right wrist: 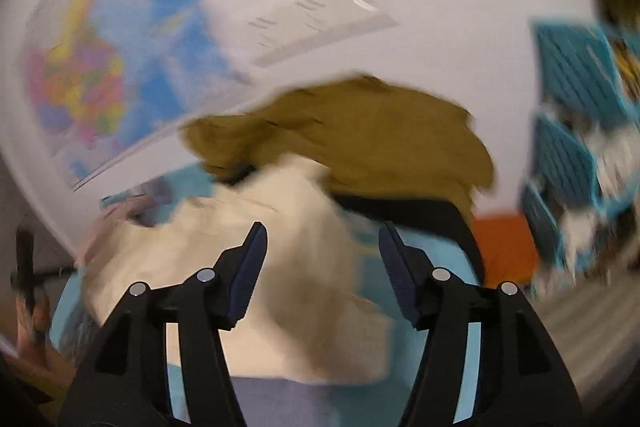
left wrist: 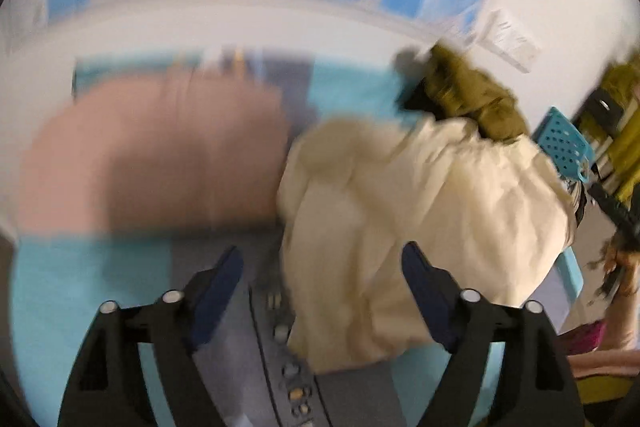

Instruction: Fold large clothes

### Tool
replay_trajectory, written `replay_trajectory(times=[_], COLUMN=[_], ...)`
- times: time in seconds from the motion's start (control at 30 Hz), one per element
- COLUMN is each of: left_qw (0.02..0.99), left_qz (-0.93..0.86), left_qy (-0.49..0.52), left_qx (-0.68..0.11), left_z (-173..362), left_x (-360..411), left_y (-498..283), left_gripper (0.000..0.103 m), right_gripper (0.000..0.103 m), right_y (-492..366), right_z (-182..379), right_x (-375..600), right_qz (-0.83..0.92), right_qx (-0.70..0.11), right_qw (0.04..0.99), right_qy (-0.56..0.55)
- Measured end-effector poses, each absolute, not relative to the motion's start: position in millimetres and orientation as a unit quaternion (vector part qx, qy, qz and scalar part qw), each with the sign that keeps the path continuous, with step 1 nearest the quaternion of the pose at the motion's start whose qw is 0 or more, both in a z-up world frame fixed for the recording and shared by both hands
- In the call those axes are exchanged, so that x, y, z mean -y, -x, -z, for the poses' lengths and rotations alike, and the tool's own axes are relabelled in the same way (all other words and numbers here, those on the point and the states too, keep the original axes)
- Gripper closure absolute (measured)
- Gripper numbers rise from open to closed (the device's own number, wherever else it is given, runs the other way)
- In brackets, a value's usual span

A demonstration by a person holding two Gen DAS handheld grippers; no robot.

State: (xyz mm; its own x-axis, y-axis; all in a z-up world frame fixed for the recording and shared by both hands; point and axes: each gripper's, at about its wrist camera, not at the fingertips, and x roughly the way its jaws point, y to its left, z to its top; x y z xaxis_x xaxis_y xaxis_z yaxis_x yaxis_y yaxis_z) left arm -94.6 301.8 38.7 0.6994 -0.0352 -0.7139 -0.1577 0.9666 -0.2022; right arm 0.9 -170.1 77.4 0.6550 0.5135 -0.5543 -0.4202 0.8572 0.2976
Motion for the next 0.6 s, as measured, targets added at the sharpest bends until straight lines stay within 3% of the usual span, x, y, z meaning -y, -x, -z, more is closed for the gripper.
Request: replay_trajectory(times=[0.23,0.33,0.4,0.43,0.47,0.53,0.6], left_qw=[0.897,0.877,0.867,0.863,0.862,0.864,0.873], left_qz=[0.038,0.047,0.021,0.015,0.016,0.027,0.023], left_qy=[0.033,0.028,0.024,0.033,0.046,0.08,0.088], left_qx=[-0.438,-0.477,-0.497,-0.505,-0.505,-0.497,-0.479], left_z=[-25,0,13,18,20,12,1], left_x=[-228,-218,-219,-224,-230,-240,-244], left_y=[8,-21,-39,-48,-47,-53,-57], left_gripper=[0.023,0.036,0.05,0.061,0.072,0.083,0.087], right_gripper=[0.04,0.062,0.089,0.096,0.101,0.102,0.102], right_y=[-34,-51,-55,-58,-62,-73,-76], right_z=[-26,1,8,7,4,-9,-28], right_x=[31,-2,-7,-9,-6,1,8], right_qz=[-0.336,-0.323,-0.316,-0.313,-0.315,-0.322,-0.327], right_qx=[-0.397,-0.423,-0.423,-0.421,-0.418,-0.4,-0.371], right_qw=[0.853,0.842,0.843,0.846,0.848,0.857,0.869], right_qy=[0.046,0.086,0.099,0.095,0.08,0.04,0.006])
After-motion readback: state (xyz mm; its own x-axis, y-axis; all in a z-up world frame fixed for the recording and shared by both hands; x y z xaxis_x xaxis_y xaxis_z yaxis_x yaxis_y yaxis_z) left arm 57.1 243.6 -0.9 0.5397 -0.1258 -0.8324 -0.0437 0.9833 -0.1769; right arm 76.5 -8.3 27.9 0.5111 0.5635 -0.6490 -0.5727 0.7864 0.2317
